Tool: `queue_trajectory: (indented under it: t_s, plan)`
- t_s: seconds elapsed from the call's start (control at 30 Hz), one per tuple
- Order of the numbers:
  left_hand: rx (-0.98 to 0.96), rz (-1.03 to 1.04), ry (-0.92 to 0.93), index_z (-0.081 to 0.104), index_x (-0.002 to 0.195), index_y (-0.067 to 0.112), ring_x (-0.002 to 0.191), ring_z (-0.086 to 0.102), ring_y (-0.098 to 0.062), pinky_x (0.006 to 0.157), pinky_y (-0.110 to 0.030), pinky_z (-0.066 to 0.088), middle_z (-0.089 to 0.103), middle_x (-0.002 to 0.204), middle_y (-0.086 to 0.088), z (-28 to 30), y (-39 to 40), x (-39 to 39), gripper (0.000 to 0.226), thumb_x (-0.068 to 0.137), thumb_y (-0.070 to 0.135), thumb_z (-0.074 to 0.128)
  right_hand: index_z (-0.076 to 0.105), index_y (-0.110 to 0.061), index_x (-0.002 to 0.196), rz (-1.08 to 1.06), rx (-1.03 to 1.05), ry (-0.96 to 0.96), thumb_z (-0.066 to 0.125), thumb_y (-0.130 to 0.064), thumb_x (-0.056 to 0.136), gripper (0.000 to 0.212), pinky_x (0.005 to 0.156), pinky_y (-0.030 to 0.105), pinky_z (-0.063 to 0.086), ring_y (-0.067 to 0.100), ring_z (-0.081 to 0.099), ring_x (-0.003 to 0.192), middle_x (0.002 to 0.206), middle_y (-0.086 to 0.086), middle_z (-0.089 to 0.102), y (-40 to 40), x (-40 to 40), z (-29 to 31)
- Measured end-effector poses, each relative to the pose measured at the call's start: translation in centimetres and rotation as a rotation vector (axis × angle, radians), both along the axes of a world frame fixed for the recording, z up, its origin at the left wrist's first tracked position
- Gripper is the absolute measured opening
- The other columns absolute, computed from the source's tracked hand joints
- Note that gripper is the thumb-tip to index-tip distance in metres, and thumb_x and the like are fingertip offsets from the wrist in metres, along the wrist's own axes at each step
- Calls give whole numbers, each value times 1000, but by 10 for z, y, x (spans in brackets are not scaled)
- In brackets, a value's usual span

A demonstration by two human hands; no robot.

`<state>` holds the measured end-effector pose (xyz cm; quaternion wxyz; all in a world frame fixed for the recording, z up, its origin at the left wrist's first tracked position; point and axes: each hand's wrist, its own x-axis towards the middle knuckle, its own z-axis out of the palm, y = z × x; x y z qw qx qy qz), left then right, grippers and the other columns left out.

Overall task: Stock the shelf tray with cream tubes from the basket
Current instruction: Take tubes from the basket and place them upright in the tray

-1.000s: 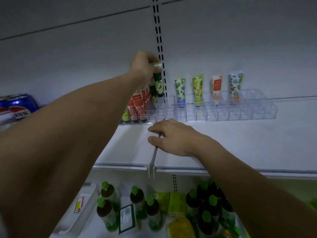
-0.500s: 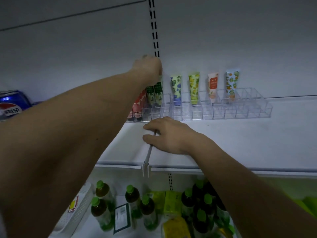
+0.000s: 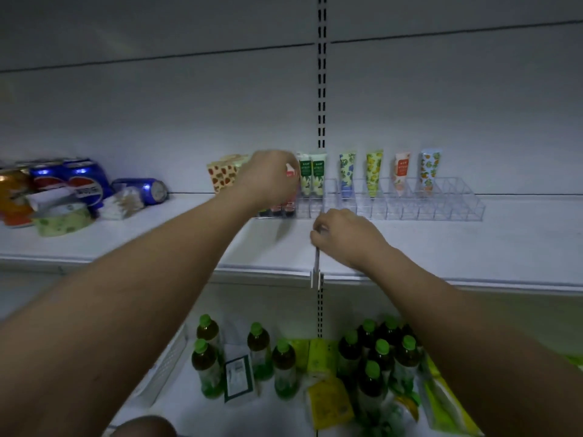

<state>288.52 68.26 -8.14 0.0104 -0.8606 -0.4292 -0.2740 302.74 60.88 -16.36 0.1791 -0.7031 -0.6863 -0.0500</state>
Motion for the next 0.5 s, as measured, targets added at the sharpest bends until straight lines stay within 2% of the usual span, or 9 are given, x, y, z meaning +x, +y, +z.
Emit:
queue_trajectory:
  t_s: [0.07,0.13,0.27,0.4,0.5]
  plan:
    - [-31,16,-11,66,115,23,102,60,-24,90,-41,51,66,117,-5,-19,-15,-15,24,93,28,56,63,-11,115,-82,46,-123,43,-27,96,31,85,39,45,29,53,105,114,10,60,-9,-12,1]
    - [-46,22,-29,66,116,24,107,59,-23,91,-42,50,65,121,-3,-32,-30,-33,24,94,28,56,63,-11,113,-120,41,-119,47,-20,95,25,83,39,45,30,55,104,112,10,60,-22,-25,5]
    - [-45,39,-39,64,118,24,108,58,-24,91,-41,50,64,121,-3,-48,-57,-67,29,90,22,58,67,-14,99,-115,-62,134,53,-23,91,19,82,37,53,27,63,92,96,7,69,-54,-43,21]
    - [-114,61,-147,65,113,24,103,58,-24,91,-38,49,65,109,-2,-63,-89,-100,24,90,22,58,70,-11,94,-31,-46,290,54,-24,93,21,84,39,54,24,63,89,97,6,69,-97,-68,31]
    - [-235,46,-211,69,103,20,91,59,-21,82,-29,48,63,95,-3,-87,-115,-121,17,88,19,62,69,-10,86,-4,-113,433,53,-21,93,21,66,30,51,18,62,74,86,5,69,-131,-82,10]
